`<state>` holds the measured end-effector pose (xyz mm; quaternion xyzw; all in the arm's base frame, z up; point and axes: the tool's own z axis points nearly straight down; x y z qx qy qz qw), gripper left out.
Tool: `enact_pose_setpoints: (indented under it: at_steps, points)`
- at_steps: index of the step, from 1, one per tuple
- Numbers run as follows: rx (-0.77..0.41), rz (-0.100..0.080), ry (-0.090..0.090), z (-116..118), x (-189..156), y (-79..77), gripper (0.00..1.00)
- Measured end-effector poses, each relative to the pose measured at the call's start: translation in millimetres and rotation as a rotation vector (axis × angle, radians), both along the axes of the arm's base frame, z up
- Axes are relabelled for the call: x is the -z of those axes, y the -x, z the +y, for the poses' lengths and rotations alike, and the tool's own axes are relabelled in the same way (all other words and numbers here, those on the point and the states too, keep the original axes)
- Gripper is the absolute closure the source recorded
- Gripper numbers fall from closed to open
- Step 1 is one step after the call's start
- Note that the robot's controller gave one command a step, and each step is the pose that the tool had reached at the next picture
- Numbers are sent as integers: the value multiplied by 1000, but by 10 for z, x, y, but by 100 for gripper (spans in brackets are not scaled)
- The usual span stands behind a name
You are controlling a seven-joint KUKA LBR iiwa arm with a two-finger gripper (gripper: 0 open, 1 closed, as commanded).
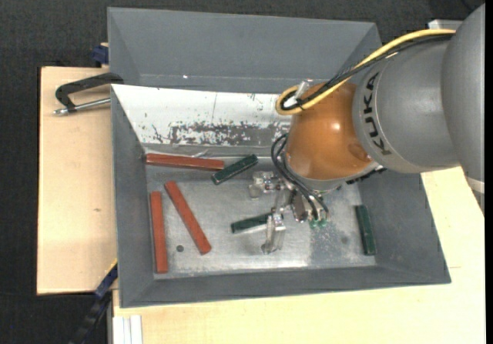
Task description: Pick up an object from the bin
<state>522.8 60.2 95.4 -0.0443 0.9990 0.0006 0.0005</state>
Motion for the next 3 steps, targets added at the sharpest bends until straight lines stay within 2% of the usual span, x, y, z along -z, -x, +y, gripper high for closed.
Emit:
enact_pose_setpoints:
  at_steps: [1,2,3]
  points:
    - [29,-5,-1,19,-186,47,0]
    - [13,3,0,77,268,146,0]
    - [94,-2,-1,145,249,120,100]
